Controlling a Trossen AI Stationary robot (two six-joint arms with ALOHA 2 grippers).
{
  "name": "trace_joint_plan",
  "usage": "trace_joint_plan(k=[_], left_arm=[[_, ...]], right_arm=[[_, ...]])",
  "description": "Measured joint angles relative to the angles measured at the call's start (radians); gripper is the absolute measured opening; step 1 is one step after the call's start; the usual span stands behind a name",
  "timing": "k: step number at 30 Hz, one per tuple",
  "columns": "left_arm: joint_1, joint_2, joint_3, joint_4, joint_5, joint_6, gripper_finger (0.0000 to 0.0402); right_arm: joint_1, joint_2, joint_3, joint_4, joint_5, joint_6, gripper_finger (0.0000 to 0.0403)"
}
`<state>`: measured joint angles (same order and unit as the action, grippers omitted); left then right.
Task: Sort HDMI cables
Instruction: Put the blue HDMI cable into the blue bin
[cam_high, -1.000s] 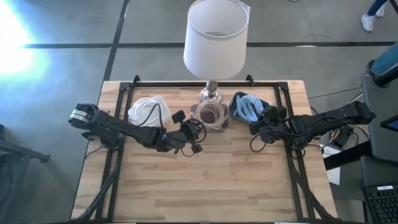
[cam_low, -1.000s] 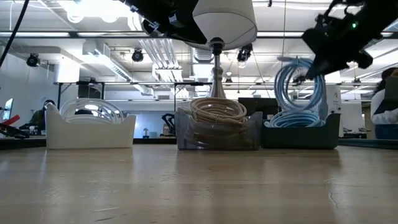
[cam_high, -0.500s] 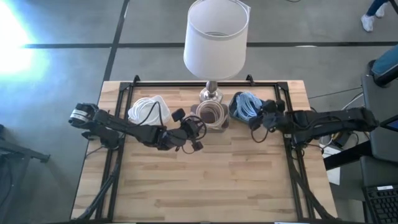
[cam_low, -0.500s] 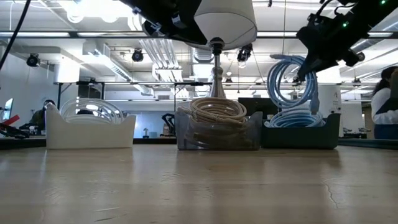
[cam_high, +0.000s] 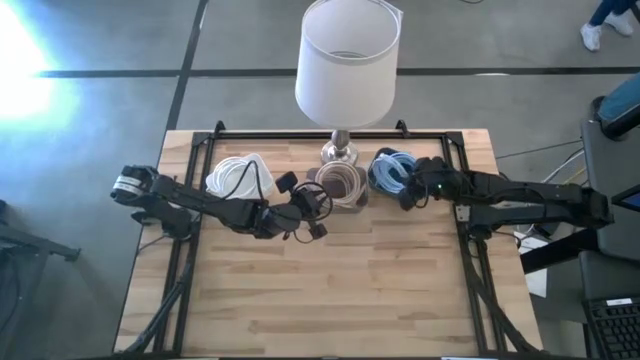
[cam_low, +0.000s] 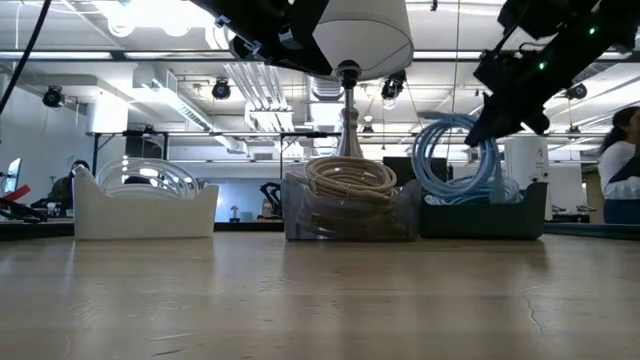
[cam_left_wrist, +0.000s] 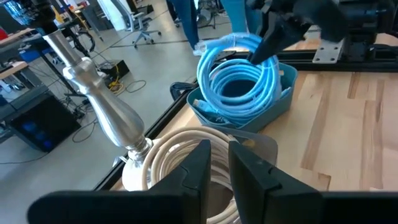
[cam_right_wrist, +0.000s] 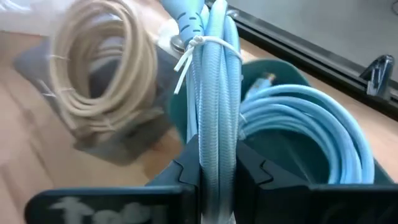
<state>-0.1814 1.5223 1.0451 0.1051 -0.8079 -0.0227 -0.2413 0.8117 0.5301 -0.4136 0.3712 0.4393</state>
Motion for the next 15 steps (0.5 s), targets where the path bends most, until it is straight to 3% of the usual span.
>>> trace_joint_plan(k=[6,11,15], left_arm=[[0.001,0.000,-0.001,0.000,0.000,0.000,0.0060],[0.003,0.000,-0.002,-0.001,0.000,0.000,0.0060],[0.006,0.000,-0.002,-0.001,0.000,0.000,0.0060]], right_arm=[[-0.111,0.008,-0.063,0.035,-0.028,-0.046,0.0041],[-0.168,0.006,-0.086,0.038,-0.159,-0.092,0.0045],[-0.172,0.006,-0.089,0.034,-0.131,-0.103,0.0054]])
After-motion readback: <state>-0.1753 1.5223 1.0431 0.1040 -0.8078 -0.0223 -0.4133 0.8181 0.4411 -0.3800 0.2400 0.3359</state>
